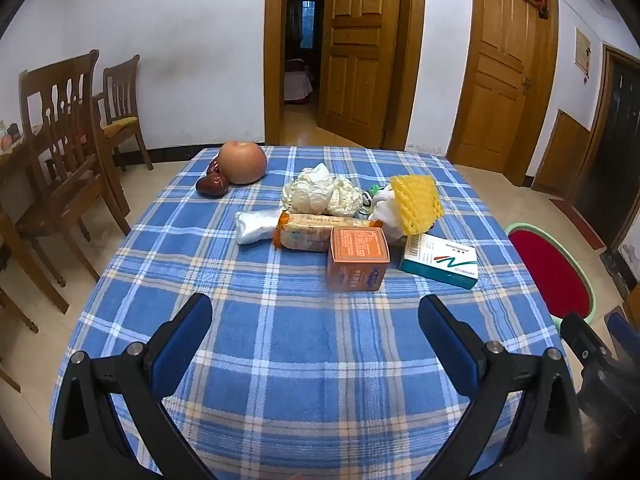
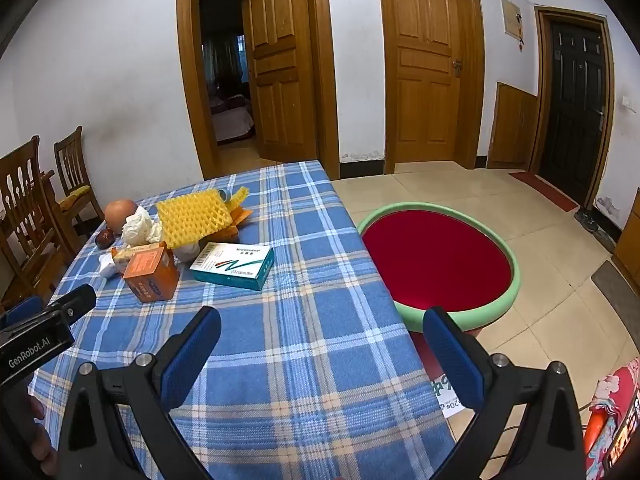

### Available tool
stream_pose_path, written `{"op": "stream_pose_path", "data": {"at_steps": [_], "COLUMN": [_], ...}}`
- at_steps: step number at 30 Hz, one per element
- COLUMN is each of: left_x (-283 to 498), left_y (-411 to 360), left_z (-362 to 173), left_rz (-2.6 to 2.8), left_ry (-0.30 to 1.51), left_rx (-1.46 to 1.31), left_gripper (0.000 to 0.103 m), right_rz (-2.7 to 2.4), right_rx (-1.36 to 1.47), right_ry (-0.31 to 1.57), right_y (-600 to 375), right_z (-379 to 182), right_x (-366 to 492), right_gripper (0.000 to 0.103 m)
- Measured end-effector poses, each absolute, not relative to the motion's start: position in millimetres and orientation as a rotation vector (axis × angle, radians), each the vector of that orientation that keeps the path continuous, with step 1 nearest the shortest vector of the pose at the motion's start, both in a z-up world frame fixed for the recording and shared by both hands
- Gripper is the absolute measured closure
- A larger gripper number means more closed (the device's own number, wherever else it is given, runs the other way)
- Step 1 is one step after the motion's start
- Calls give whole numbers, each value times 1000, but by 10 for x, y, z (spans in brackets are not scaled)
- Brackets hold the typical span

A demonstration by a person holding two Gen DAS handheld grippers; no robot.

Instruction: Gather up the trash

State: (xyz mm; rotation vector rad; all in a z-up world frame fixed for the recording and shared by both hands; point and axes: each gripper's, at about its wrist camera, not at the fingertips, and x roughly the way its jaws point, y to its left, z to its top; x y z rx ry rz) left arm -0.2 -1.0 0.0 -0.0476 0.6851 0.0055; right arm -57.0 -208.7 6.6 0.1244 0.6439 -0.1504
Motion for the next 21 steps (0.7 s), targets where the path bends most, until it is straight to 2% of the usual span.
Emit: {"op": "stream_pose_path", "data": {"at_steps": [21], "left_x": [-21], "left_y": [53], "left_z": [-15], "left_rz": [5], "left_ry": [695], "left_rx": [-74], "left_gripper": [2], "right_rz": [-149], "right_rx": [127], "right_ry": [651], "right_y": [-2092], "right_z": [60], "right_x": [-577], "right_gripper": [0]}}
